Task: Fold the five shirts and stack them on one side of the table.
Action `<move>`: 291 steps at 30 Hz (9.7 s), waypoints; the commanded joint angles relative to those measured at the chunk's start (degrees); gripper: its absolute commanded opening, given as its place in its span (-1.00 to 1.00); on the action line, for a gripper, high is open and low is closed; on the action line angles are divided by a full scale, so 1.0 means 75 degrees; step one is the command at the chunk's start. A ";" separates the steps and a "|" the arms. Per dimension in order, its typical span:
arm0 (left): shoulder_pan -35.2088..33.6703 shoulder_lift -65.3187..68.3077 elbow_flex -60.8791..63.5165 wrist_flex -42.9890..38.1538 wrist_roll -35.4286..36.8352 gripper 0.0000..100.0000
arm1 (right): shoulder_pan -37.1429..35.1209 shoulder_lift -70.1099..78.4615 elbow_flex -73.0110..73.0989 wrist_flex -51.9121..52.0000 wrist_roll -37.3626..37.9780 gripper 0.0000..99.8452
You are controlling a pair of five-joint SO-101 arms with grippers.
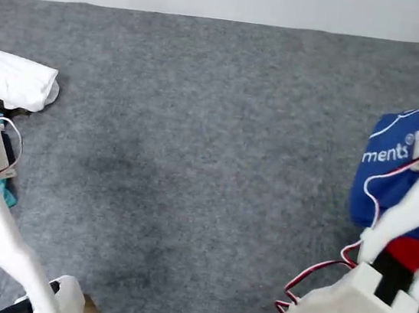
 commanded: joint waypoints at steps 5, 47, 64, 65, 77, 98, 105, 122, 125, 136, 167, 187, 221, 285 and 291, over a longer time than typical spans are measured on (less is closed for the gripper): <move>0.0035 -0.0199 -0.0041 0.0070 -0.0012 -0.99 | 0.0885 0.0369 -0.0070 0.0088 0.0504 -0.98; 0.0035 -0.0129 -0.0018 0.0047 -0.0035 -0.99 | 0.2561 0.1905 -0.0059 -0.2514 0.2344 -0.52; 0.0035 -0.0129 -0.0018 0.0047 -0.0035 -0.99 | 0.2714 0.3663 -0.0363 -0.4425 0.2368 -0.98; 0.0035 -0.0129 -0.0018 0.0047 -0.0035 -0.99 | 0.2737 0.3499 -0.0504 -0.4284 0.2356 -0.98; 0.0035 -0.0129 -0.0018 0.0070 -0.0035 -0.99 | 0.2948 0.4460 -0.0656 -0.5796 0.2403 -0.97; 0.0035 -0.0188 0.0182 0.0070 -0.0035 -0.99 | 0.2842 0.2538 -0.1207 -0.1999 0.2344 -0.98; 0.0035 -0.0188 0.0393 0.0059 -0.0023 -0.99 | 0.2714 0.2151 -0.1207 -0.0006 0.2344 -0.98; 0.0035 -0.0188 0.0381 0.0059 -0.0035 -0.99 | 0.3534 0.2385 0.0563 0.0018 0.2391 -0.98; 0.0035 -0.0188 0.0381 0.0059 -0.0035 -0.99 | 0.3745 0.2913 0.0586 -0.0322 0.2403 -0.98; 0.0035 -0.0188 0.0381 0.0023 -0.0047 -0.99 | 0.3651 0.1600 0.0023 0.0299 0.2391 -0.97; 0.0035 -0.0199 0.0381 0.0070 -0.0035 -0.99 | 0.3288 0.3218 -0.0903 0.0147 0.2391 -0.97; 0.0035 -0.0199 -0.0979 0.0152 -0.0152 -0.99 | 0.3065 0.1588 -0.1606 0.0311 0.2204 -0.98; -0.1383 0.5064 -0.1131 -0.3622 -0.4009 -0.55 | 0.0322 -0.6875 0.7150 0.0287 0.1524 -0.98; 0.4021 0.4689 -0.6464 0.0141 -0.1020 -1.00 | 0.0287 -0.7672 0.7877 0.0287 0.1090 -0.98; 0.2848 0.5087 -0.4179 -0.0223 -0.1946 -0.99 | 0.0287 -0.7660 0.7877 0.0264 0.1090 -0.98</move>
